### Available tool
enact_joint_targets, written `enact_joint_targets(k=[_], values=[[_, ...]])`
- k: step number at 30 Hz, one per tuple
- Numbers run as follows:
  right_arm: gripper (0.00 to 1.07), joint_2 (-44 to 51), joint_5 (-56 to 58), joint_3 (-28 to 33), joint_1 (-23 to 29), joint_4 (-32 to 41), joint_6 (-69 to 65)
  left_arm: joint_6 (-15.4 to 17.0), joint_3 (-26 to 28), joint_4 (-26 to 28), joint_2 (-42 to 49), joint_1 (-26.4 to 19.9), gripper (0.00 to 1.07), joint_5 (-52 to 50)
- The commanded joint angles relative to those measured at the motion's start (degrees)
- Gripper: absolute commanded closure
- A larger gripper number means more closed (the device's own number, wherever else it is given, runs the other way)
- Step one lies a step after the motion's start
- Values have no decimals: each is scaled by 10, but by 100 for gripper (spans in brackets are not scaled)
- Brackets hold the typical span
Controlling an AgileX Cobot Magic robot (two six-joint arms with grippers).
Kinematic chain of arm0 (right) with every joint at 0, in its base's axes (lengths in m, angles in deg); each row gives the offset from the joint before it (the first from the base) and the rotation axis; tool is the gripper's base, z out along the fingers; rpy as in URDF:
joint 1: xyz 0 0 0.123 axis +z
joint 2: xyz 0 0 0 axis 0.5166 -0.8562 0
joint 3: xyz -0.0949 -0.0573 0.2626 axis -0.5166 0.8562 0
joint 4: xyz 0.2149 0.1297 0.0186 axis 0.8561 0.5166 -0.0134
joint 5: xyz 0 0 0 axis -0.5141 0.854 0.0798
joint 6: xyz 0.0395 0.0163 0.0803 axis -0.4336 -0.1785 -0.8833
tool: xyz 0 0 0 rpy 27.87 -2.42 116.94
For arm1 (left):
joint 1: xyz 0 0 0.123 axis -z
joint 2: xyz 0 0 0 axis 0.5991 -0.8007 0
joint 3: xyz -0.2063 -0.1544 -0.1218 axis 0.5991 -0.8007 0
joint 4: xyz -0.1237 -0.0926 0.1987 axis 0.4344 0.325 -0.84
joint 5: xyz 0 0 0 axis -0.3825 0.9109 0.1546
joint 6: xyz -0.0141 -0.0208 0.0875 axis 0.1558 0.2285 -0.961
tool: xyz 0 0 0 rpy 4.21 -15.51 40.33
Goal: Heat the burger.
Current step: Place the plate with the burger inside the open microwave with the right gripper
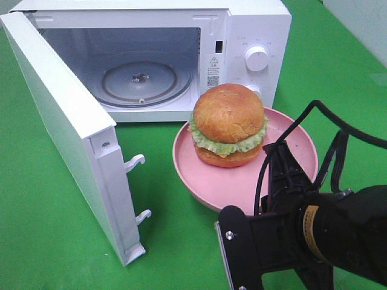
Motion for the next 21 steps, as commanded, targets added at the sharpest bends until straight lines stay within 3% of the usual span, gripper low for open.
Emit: enact_joint_targets(k=[1, 7, 21], values=[[107, 2, -4, -2, -28, -19, 36, -1, -1, 6, 0, 1, 9, -2], [107, 2, -93, -3, -91, -18, 135, -1, -1, 6, 0, 1, 9, -2], [107, 2, -212, -3, -147, -7, 206, -1, -1, 6, 0, 1, 9, -2]])
